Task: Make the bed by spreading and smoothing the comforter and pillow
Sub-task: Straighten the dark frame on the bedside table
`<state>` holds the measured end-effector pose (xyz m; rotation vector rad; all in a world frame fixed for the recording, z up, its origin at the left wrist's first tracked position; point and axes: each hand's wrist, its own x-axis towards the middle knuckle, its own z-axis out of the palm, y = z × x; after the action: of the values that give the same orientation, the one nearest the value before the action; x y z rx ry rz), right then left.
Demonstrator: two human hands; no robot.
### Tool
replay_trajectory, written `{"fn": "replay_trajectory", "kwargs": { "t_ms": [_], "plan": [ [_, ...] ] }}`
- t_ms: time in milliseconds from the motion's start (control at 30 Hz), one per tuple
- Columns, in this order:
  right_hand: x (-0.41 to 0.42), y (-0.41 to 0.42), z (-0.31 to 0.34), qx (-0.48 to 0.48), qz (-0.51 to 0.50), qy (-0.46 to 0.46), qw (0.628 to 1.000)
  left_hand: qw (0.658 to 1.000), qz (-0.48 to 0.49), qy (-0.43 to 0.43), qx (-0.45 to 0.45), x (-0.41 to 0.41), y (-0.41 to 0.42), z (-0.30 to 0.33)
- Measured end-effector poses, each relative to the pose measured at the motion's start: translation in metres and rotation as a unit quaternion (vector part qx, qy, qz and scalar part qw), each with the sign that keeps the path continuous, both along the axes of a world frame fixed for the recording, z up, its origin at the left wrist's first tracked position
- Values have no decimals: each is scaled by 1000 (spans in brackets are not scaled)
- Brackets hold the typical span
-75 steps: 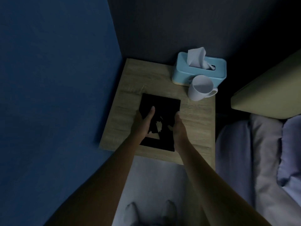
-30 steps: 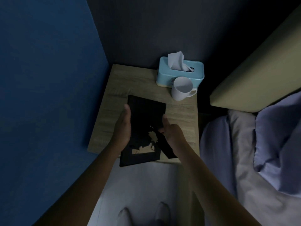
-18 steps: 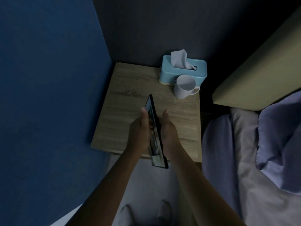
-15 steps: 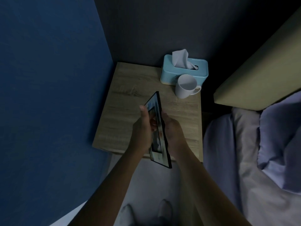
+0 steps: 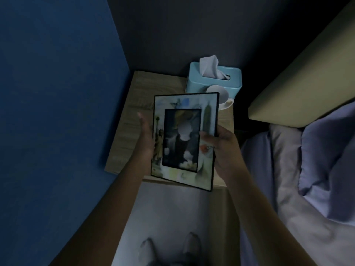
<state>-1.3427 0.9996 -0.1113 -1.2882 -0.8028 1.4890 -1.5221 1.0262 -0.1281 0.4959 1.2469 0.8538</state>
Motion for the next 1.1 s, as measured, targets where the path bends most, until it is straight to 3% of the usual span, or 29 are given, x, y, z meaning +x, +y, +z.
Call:
{"fn": "replay_trajectory", "kwargs": {
  "t_ms": [133,233,433,567,767,1100],
  "plan": [
    [3,4,2,20,-6,-47,999,999,13,-14,30,3,10,-5],
    [9,14,3,16,20,-24,999,995,18,10,94,1,17,-13],
    [4,26,-4,59,13,-20,998,993,-10,50,108,0,30,-83],
    [-1,28,-11,98,23,26,995,992,-10,37,119,-1,26,-88],
    [1,18,-45,14,60,-35,997,995,-7,54,88,-7,13,-102],
    [-3,13,-62,-40,41,-10,998,995,-37,61,64,-18,3,-113]
  ]
}}
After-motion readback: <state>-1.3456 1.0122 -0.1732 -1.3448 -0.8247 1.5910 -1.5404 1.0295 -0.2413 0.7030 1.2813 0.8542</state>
